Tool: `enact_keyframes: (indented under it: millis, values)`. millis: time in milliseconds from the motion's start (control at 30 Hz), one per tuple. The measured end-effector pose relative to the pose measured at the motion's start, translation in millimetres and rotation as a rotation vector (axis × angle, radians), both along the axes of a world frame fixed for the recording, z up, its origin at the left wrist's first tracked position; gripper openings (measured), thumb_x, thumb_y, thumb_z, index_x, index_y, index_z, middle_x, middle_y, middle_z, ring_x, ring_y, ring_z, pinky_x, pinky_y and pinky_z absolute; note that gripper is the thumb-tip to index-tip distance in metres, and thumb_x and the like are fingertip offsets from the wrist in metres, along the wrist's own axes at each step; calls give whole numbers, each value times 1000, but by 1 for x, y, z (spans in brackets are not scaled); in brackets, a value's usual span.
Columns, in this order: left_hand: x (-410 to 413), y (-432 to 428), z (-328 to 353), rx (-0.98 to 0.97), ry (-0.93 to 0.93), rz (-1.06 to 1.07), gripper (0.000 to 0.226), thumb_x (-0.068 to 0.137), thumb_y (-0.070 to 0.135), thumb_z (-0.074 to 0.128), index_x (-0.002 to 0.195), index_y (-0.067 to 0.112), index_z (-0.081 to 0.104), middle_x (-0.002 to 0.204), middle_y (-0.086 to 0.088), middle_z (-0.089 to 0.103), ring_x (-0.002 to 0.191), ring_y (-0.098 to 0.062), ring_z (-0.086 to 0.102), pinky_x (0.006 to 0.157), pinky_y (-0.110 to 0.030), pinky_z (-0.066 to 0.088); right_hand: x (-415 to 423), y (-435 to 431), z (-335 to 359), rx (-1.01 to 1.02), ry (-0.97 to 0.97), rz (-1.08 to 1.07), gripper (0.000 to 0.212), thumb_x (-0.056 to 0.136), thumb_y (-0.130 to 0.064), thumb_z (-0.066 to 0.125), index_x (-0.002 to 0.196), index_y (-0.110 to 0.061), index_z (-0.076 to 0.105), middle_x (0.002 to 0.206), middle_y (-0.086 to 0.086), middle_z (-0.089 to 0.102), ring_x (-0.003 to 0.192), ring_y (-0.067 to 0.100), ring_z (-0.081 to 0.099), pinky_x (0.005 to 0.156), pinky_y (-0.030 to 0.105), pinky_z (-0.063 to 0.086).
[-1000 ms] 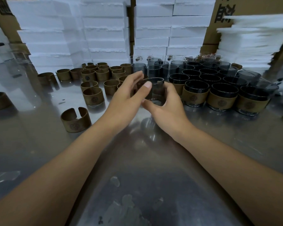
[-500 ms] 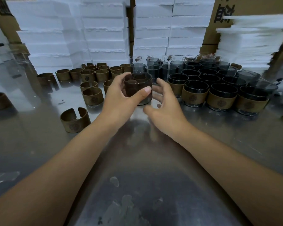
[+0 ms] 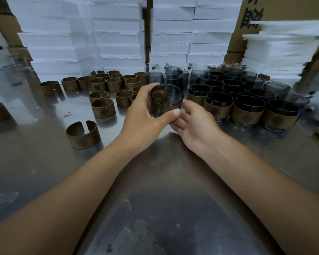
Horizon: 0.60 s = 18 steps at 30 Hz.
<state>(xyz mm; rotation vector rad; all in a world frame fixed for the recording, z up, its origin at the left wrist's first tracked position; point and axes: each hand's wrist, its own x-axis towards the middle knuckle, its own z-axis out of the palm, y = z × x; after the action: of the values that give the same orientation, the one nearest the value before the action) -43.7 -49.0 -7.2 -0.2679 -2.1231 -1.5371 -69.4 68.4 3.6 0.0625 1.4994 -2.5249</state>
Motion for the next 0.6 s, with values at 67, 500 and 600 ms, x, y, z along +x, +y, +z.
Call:
enact_keyframes:
  millis: [67,500,600]
  values:
    - [0,2,-2,-14,-7,-14,60,74,14,80,123,25,46,113,12,62,111,-5,59,100,-30,47,0,1,1,-68,-38,67,18,96,-13,44,88,-9,60,80,7,68,79,19,64,93,35,47]
    - [1,0,2,105,-3,-87,51,81,14,73,122,25,46,111,12,62,106,-2,62,94,-22,50,3,2,0,-105,-21,349,53,101,-44,26,133,-11,54,131,16,60,126,29,53,105,48,39]
    - [0,-4,2,62,2,-79,53,80,16,74,124,27,45,113,14,60,109,-2,60,94,-20,49,2,3,0,-49,-50,361,55,102,-48,24,134,-12,51,130,17,60,121,31,56,105,50,39]
